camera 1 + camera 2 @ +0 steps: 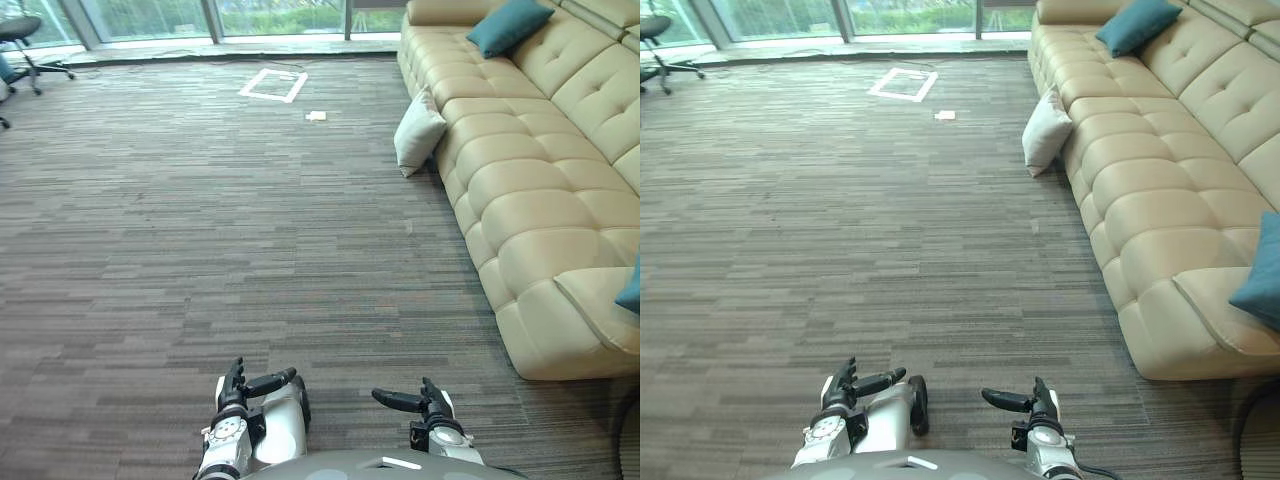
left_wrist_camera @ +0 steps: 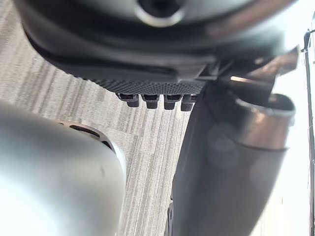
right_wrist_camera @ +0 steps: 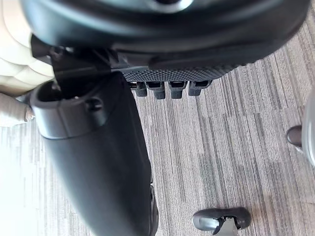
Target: Pick up cushions and gather them together orderly.
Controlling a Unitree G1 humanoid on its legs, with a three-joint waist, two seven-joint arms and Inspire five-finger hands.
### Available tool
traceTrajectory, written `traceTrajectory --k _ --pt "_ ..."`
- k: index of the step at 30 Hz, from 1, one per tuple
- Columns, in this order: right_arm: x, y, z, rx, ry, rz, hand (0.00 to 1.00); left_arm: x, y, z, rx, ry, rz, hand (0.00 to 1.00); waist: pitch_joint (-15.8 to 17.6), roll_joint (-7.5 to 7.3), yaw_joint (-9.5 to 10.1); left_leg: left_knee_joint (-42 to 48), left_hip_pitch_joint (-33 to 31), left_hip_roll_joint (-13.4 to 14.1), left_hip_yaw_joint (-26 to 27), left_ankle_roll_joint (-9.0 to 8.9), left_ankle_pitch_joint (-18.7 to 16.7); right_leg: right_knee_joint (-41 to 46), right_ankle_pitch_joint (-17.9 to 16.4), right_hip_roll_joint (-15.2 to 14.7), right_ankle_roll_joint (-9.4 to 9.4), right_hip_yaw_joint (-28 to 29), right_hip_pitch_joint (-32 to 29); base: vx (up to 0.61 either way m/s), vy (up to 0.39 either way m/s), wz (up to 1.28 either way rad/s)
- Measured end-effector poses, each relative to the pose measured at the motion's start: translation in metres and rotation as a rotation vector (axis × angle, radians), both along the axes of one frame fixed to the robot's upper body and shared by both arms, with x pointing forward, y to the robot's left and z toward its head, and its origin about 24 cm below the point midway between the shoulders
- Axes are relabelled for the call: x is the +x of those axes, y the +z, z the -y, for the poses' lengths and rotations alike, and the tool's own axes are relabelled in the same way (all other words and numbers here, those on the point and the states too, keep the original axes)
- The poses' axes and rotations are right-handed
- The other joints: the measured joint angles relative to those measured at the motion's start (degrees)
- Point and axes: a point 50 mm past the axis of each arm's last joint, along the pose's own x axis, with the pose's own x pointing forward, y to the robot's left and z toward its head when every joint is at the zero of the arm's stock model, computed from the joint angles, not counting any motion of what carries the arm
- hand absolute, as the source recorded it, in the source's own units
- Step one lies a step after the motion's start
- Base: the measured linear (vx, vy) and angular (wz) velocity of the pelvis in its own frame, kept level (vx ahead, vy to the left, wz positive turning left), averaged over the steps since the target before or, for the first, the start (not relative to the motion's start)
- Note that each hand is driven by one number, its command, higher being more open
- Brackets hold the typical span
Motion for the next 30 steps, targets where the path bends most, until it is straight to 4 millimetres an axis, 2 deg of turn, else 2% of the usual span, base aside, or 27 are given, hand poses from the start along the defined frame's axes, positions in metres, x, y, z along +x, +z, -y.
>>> traceTrajectory --k 1,3,4,5,6,8,9,10,11,12,13,14,16,17,18,19,20,22,24,26,27,29,30 --pt "0.0 0.0 0.0 0.001 -0.003 0.0 1.0 0.001 0.0 -0.002 0.007 -0.006 -0.01 1.0 0.1 -0.52 -0.05 1.1 1.8 -1.2 0.5 0.69 -2.6 10.0 1.4 -1.4 2.1 1.3 -3.0 0.44 0.229 0.01" --pt "0.003 0.001 0.001 -0.001 -0.002 0.016 1.0 -0.002 -0.004 -0.004 0.008 -0.012 -0.057 1.0 0.9 -0.71 -0.93 0.8 8.0 -3.3 0.0 1.01 -7.3 33.8 9.4 -3.0 5.79 3.2 -11.7 0.53 0.246 0.14" --pt "0.004 0.002 0.001 -0.001 -0.001 0.025 1.0 -0.003 -0.005 -0.004 0.009 -0.011 -0.065 1.0 1.2 -0.83 -1.0 0.3 10.1 -3.6 -0.1 1.01 -8.2 37.8 9.3 -3.1 5.71 3.1 -13.3 0.52 0.157 0.06" --pt "0.006 0.004 0.002 -0.003 -0.003 0.042 1.0 -0.006 -0.006 -0.003 0.014 -0.014 -0.076 1.0 1.3 -0.51 -1.36 -1.9 15.2 -4.2 -0.2 1.36 -10.1 43.7 7.9 -3.0 4.21 1.8 -17.5 0.51 0.104 0.03" --pt "0.011 0.007 0.003 -0.006 -0.006 0.072 1.0 -0.01 -0.007 -0.001 0.017 -0.03 -0.09 1.0 1.3 -0.09 -1.94 -5.1 19.8 -4.5 -0.6 1.03 -11.1 44.3 6.7 -2.6 2.33 -1.3 -21.8 0.6 0.112 0.09" --pt "0.014 0.01 0.004 -0.011 -0.01 0.107 1.0 -0.011 -0.009 0.0 0.02 -0.054 -0.1 1.0 1.5 0.06 -2.76 -7.6 22.9 -4.5 -1.6 0.64 -11.4 41.6 5.6 -2.3 1.06 -4.7 -25.4 0.38 0.013 0.27" --pt "0.018 0.013 0.005 -0.013 -0.01 0.135 1.0 -0.014 -0.01 0.0 0.022 -0.067 -0.115 1.0 1.6 0.02 -3.28 -10.4 26.5 -4.5 -2.1 0.24 -11.5 36.5 4.7 -2.1 -0.08 -7.7 -28.6 0.53 -0.047 0.34" --pt "0.021 0.015 0.007 -0.016 -0.019 0.15 1.0 -0.016 -0.011 0.001 0.021 -0.073 -0.129 1.0 1.6 0.07 -3.49 -12.9 29.4 -4.3 -2.3 -0.7 -11.7 29.9 4.8 -1.3 -0.01 -9.5 -31.2 0.69 -0.094 0.38" --pt "0.023 0.016 0.009 -0.017 -0.032 0.165 1.0 -0.017 -0.013 0.002 0.019 -0.086 -0.142 1.0 1.6 0.13 -3.73 -15.7 32.9 -4.1 -2.9 -1.73 -12.3 20.0 5.7 0.1 0.0 -10.5 -33.4 0.76 -0.146 0.34" --pt "0.025 0.017 0.009 -0.016 -0.036 0.169 1.0 -0.018 -0.013 0.002 0.017 -0.087 -0.149 1.0 1.6 0.26 -3.99 -17.4 35.0 -4.0 -3.3 -2.56 -12.8 14.9 7.2 1.3 -0.2 -10.6 -34.1 0.68 -0.157 0.37" --pt "0.026 0.017 0.01 -0.017 -0.039 0.172 1.0 -0.022 -0.015 0.003 0.014 -0.086 -0.161 1.0 1.6 0.52 -4.13 -18.2 36.5 -3.8 -3.7 -3.14 -13.1 13.7 10.8 2.2 -1.94 -10.2 -34.3 0.74 -0.188 0.54" --pt "0.025 0.016 0.017 -0.033 -0.041 0.161 1.0 -0.026 -0.018 0.01 -0.009 -0.086 -0.18 1.0 0.9 2.0 -4.68 -17.5 38.6 -2.2 -6.1 -3.6 -13.1 15.8 12.5 3.4 -6.12 -10.6 -33.0 0.62 -0.154 0.44" --pt "0.026 0.016 0.019 -0.04 -0.04 0.147 1.0 -0.024 -0.017 0.013 -0.015 -0.11 -0.173 1.0 0.5 2.91 -4.65 -11.1 35.8 -1.0 -7.9 -5.77 -11.0 17.8 8.8 3.3 -6.64 -11.0 -32.6 0.75 -0.221 0.34" --pt "0.026 0.016 0.024 -0.052 -0.038 0.133 1.0 -0.022 -0.017 0.018 -0.028 -0.113 -0.167 1.0 1.0 4.39 -4.89 4.2 29.7 0.4 -11.0 -7.32 -5.1 16.4 6.0 4.3 -6.93 -11.7 -29.3 0.85 -0.253 0.16" --pt "0.026 0.016 0.026 -0.057 -0.037 0.131 1.0 -0.022 -0.017 0.017 -0.029 -0.099 -0.167 1.0 1.2 5.25 -4.84 11.0 27.0 1.3 -12.5 -8.67 -1.9 14.8 5.7 5.2 -7.23 -11.7 -26.9 0.79 -0.174 -0.08" --pt "0.023 0.014 0.027 -0.06 -0.036 0.112 1.0 -0.022 -0.017 0.018 -0.044 -0.066 -0.16 1.0 1.4 6.19 -4.65 22.6 22.9 3.1 -13.5 -10.2 -0.7 11.1 5.4 7.2 -7.61 -11.6 -21.8 0.74 -0.1 -0.18" --pt "0.021 0.012 0.024 -0.051 -0.035 0.095 1.0 -0.02 -0.016 0.015 -0.042 -0.051 -0.145 1.0 1.7 6.06 -4.59 29.4 20.1 4.0 -12.7 -9.67 -1.0 7.9 5.0 8.0 -7.98 -11.0 -16.7 0.57 -0.04 -0.23" --pt "0.017 0.009 0.016 -0.03 -0.037 0.077 1.0 -0.017 -0.012 0.008 -0.021 -0.04 -0.114 1.0 2.0 4.12 -4.02 33.6 14.2 5.2 -9.3 -8.16 -2.2 2.6 4.1 8.1 -7.45 -9.4 -9.8 0.49 -0.012 -0.26" --pt "0.013 0.007 0.015 -0.024 -0.037 0.054 1.0 -0.01 -0.007 0.006 -0.017 -0.02 -0.062 1.0 1.8 3.77 -3.08 28.1 6.1 5.9 -6.1 -6.34 -4.3 -2.2 3.6 7.9 -6.45 -7.5 -5.2 0.49 0.032 -0.44" --pt "0.012 0.006 0.015 -0.024 -0.037 0.044 1.0 -0.006 -0.004 0.005 -0.014 -0.016 -0.044 1.0 1.9 3.74 -2.85 22.6 3.2 5.7 -4.6 -5.75 -5.3 -3.6 3.4 7.3 -6.13 -6.8 -3.1 0.48 0.116 -0.38" --pt "0.011 0.005 0.015 -0.025 -0.039 0.04 1.0 -0.005 -0.003 0.004 -0.019 0.002 -0.033 1.0 2.4 3.42 -2.58 13.8 1.4 4.9 -2.8 -5.49 -5.6 -5.2 3.3 5.9 -5.76 -6.0 -0.2 0.6 0.22 -0.47" --pt "0.008 0.005 0.016 -0.033 -0.044 0.034 1.0 -0.003 -0.002 0.004 -0.019 0.008 -0.014 1.0 2.5 3.02 -2.06 1.4 0.2 3.1 -1.8 -5.17 -3.0 -6.2 1.9 3.6 -3.7 -4.6 2.7 0.54 0.25 -0.61" --pt "0.003 0.003 0.019 -0.041 -0.043 0.021 1.0 -0.006 -0.003 0.008 -0.032 0.021 -0.012 1.0 1.7 4.06 -1.48 -5.9 -0.3 2.7 -2.7 -4.85 3.6 -6.8 -0.5 3.4 -2.2 -2.0 4.7 0.46 0.239 -0.68"
